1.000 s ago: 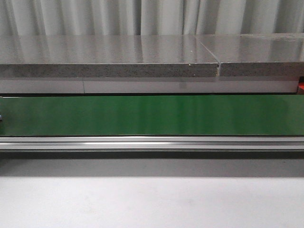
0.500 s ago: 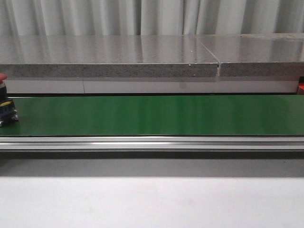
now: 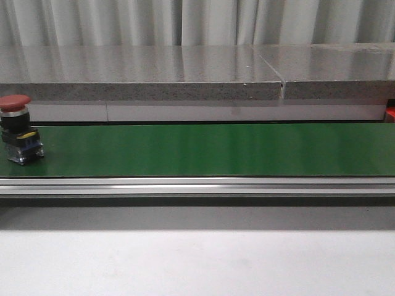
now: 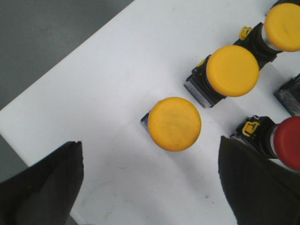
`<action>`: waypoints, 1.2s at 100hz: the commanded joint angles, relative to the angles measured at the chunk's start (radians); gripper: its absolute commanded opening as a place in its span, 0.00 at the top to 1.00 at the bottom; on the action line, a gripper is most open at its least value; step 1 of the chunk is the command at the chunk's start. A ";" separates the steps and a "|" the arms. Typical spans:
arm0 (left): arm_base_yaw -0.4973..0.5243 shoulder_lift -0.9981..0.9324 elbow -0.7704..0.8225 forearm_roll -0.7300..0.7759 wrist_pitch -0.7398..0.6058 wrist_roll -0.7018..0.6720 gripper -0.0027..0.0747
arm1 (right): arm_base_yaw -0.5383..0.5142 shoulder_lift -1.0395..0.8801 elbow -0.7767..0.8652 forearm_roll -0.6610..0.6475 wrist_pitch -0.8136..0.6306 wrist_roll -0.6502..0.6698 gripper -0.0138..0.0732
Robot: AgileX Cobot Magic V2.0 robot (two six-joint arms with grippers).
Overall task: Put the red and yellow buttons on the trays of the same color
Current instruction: 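Grasp a yellow-capped button from the cluster with the left gripper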
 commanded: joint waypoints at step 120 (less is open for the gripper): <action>-0.051 0.226 -0.083 -0.035 -0.156 -0.012 0.65 | 0.001 -0.018 -0.014 -0.011 -0.082 -0.003 0.92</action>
